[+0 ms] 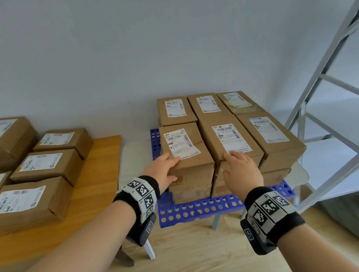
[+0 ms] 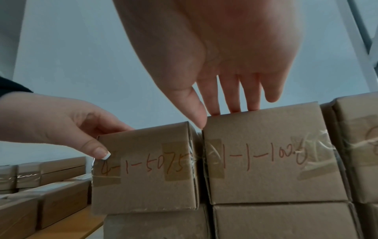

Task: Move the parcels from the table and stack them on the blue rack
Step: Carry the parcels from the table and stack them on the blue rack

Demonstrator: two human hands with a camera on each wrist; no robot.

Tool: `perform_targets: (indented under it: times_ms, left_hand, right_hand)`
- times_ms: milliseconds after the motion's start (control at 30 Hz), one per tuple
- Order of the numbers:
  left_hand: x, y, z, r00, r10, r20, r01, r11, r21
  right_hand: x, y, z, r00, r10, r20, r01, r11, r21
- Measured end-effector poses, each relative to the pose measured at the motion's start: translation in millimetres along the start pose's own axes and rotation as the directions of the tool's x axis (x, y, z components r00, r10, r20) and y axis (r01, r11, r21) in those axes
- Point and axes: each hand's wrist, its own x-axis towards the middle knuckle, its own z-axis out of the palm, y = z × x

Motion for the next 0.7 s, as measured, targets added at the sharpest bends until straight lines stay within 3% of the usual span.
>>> perform_targets:
  times_ms: [367,700]
  left_hand:
    - [7,-1,15,0.998,-0.058,0.025,0.06,0.997,-0.056]
    - [7,-4,19,0.998,-0.023,-0.053,0.015,0.99,-0.142]
  right_hand:
    - [-1,-2,-1,1.0,0.006,-0.003,-0.006,1.0,0.009]
    - [-1,-3,-2,1.0,0.013,-0.007,-0.013,1.0,0.009]
